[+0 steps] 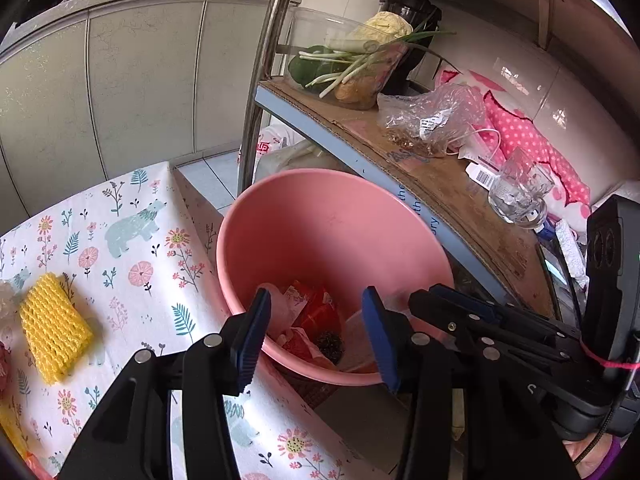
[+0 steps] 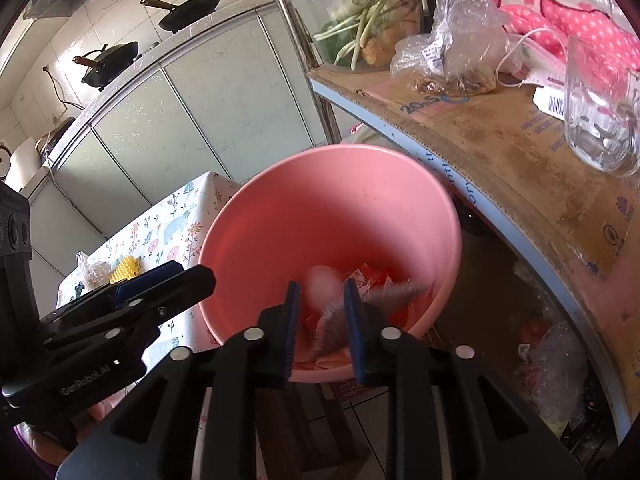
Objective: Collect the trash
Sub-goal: 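Open both tools to drop the bag and scrubber into the bucket, then move both open tools back over the table toward the remaining trash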
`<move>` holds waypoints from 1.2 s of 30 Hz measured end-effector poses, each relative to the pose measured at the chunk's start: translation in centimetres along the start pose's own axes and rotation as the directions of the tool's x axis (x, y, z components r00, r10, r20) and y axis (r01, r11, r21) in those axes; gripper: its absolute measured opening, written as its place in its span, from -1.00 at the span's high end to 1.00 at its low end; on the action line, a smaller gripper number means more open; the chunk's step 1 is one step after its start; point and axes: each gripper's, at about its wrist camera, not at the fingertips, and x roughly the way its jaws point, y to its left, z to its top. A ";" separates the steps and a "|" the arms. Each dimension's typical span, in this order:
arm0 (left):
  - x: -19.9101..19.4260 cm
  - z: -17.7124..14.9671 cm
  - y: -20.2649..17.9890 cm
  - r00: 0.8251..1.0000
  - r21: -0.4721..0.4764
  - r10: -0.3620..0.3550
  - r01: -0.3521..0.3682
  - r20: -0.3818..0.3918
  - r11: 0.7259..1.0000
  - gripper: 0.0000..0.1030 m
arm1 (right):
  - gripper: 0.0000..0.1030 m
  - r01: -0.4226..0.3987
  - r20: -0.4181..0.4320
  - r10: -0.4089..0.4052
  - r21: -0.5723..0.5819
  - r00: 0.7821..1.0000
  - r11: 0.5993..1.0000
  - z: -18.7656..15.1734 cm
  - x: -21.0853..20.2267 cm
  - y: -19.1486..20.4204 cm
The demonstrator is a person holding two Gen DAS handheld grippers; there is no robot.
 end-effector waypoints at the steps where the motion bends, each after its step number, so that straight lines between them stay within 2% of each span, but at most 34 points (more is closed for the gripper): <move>1: -0.3 0.0 -0.1 1.000 -0.001 -0.002 0.002 0.003 1.000 0.08 | 0.47 0.000 0.003 0.000 -0.005 1.000 1.000 0.1 -0.1 0.1; 9: -3.5 -0.2 -0.4 0.999 -0.006 -0.004 0.005 0.050 1.000 0.05 | 0.47 -0.011 0.030 0.012 -0.038 0.999 0.999 -0.2 -1.9 1.3; 12: -4.9 -0.4 -0.4 0.998 -0.011 0.004 -0.003 0.064 1.000 -0.04 | 0.45 -0.025 0.040 0.027 -0.058 0.999 0.998 -0.7 -2.9 2.2; 14: -6.0 -0.7 -0.4 0.997 -0.013 0.011 -0.010 0.077 1.000 -0.05 | 0.33 -0.039 0.043 0.042 -0.065 0.998 0.997 -1.0 -3.6 2.6; 17: -7.6 -1.3 -0.4 0.996 -0.013 0.017 -0.016 0.089 1.000 -0.05 | 0.30 -0.063 0.048 0.067 -0.073 0.997 0.995 -1.6 -4.6 3.4; 25: -11.9 -3.7 -0.1 0.991 0.002 0.044 -0.044 0.125 0.999 -0.05 | 0.25 -0.125 0.048 0.131 -0.109 0.990 0.986 -3.2 -6.7 6.2; 36: -16.3 -7.5 2.2 0.985 0.000 0.104 -0.106 0.141 0.994 -0.05 | 0.21 -0.184 0.007 0.187 -0.153 0.982 0.971 -5.7 -7.3 10.1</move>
